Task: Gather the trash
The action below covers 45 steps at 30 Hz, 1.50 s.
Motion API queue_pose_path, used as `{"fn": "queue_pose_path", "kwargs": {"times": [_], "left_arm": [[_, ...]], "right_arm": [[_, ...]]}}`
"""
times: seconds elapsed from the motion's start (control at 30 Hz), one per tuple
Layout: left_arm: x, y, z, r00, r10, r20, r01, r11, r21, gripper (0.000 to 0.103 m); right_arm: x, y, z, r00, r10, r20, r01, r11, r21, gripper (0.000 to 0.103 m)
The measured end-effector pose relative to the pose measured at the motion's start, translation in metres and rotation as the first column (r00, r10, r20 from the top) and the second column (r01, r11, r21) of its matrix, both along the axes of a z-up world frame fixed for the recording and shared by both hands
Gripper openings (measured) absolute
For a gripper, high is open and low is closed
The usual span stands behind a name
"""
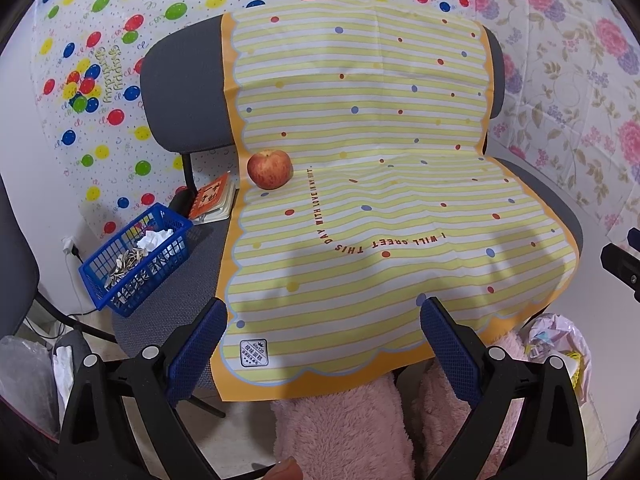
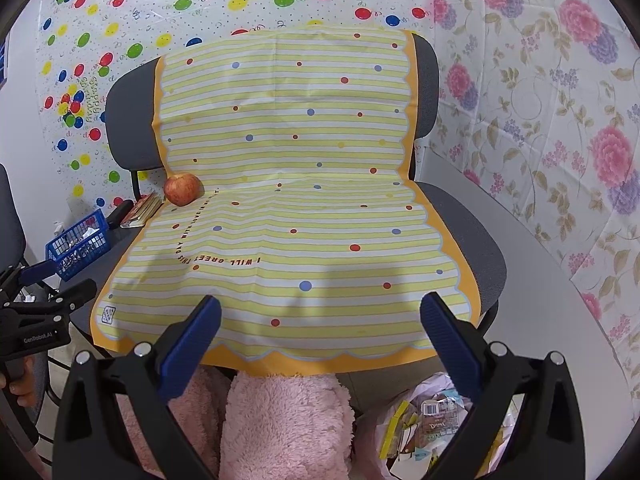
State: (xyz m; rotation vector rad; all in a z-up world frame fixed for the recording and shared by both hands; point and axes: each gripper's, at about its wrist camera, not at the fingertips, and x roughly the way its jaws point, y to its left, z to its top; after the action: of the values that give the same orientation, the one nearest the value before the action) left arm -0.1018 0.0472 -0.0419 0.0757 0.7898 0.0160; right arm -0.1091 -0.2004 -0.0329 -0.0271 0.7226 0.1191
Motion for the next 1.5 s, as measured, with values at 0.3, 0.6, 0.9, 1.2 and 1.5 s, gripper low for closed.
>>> {"fn": "queue_pose_path", "kwargs": {"times": [0.3, 0.6, 0.9, 1.2, 1.5], "left_arm": [[0.0007, 0.0023, -0.0035, 1.000, 0.014, -0.012, -0.014, 1.000, -0.011, 0.096], [-0.0020, 0.0024, -0.0051, 1.000, 0.026, -0.015, -0.027, 1.000, -0.013, 0.096], [-0.0031, 0.0017, -0.0078, 0.999, 0.036, -0.024, -0.037, 0.999, -0.009, 0.096], [-0.0046, 0.0008, -0.0093, 0.999, 0.034, -0.026, -0.034, 0.999, -0.007, 0.096], [-0.0045, 0.0000, -0.0073, 0.999, 0.035, -0.018, -0.035, 0.999, -0.004, 0.096]], "right_arm": [[0.0020, -0.0001, -0.0027, 1.000, -0.007, -0.005, 0.007, 1.000, 0.003, 0.098], [0.0025, -0.0017, -0.0030, 1.000, -0.006, -0.007, 0.006, 1.000, 0.000, 0.098], [0.0043, 0.0009, -0.0052, 1.000, -0.008, -0.012, 0.008, 1.000, -0.002, 0.098], [0.0042, 0.0002, -0.0069, 1.000, -0.014, -0.015, 0.014, 1.000, 0.001, 0.098], [0.0043, -0.0007, -0.0075, 1.000, -0.016, -0.014, 0.016, 1.000, 0.003, 0.098]]}}
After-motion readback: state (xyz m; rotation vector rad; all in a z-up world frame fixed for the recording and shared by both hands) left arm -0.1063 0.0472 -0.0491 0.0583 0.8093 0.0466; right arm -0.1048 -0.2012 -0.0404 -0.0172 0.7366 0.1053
